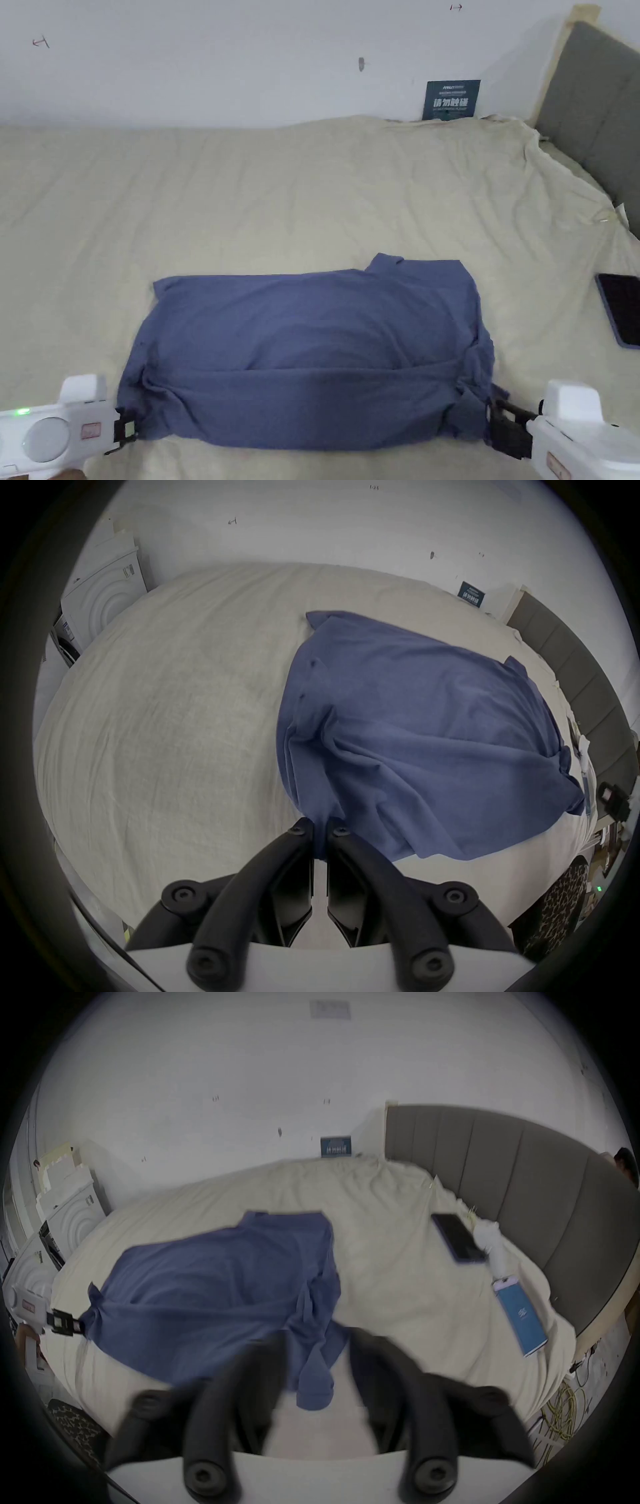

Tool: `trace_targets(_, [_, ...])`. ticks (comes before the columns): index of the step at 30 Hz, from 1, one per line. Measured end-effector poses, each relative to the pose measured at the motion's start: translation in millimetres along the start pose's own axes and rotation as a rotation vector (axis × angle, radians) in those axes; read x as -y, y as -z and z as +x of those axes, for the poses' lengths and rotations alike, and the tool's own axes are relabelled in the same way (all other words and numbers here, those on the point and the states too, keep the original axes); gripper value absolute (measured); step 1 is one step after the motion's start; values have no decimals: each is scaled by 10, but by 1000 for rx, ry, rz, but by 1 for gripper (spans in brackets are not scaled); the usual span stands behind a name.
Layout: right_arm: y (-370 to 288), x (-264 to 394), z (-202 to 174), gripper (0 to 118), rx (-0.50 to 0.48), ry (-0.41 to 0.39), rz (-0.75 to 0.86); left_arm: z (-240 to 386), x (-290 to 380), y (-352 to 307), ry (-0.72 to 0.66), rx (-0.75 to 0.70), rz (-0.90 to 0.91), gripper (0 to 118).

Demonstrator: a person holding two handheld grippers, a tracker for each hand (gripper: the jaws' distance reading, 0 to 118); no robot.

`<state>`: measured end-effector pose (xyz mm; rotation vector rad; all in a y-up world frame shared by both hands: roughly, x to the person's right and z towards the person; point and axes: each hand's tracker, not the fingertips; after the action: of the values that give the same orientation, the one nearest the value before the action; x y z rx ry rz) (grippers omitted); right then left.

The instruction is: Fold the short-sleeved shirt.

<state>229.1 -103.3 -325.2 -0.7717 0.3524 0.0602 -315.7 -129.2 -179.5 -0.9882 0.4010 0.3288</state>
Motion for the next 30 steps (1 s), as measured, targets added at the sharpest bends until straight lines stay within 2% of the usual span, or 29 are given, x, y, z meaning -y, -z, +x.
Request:
trace_targets(1, [84, 56, -6, 83, 8, 0, -23, -4, -8, -33, 2, 3, 9, 3])
trace_targets(7, [439, 254, -3, 82, 8, -13, -109, 18, -29, -145, 1, 10, 26, 3])
trace_targets(9, [492, 276, -25, 77, -1, -11, -118, 21, -25, -150, -3, 10, 27, 3])
trace_targets(11, [531, 281, -26, 62, -22, -5, -118, 35, -19, -163, -15, 12, 25, 3])
trace_targets(12, [538, 275, -20, 48, -32, 4, -116, 38, -11, -166, -20, 14, 26, 3])
trace_targets(13, [520, 284, -40, 26, -31, 8, -110, 40, 0, -167, -26, 14, 25, 3])
trace_targets(14, [517, 282, -37, 14, -31, 5, -103, 36, 8, -166, -32, 14, 25, 3])
trace_targets(15, [513, 277, -30, 12, -37, -1, -100, 26, 11, -163, -36, 16, 25, 3])
trace_targets(19, [416, 261, 32, 9, -27, -11, -83, -45, 57, -174, -58, 15, 26, 3])
trace_targets(24, [269, 260, 201, 9, -36, 21, -75, -185, 135, -291, -125, 45, 39, 3])
trace_targets(30, [72, 329, 336, 9, -60, -14, -87, -239, 383, -565, -136, 58, 45, 3])
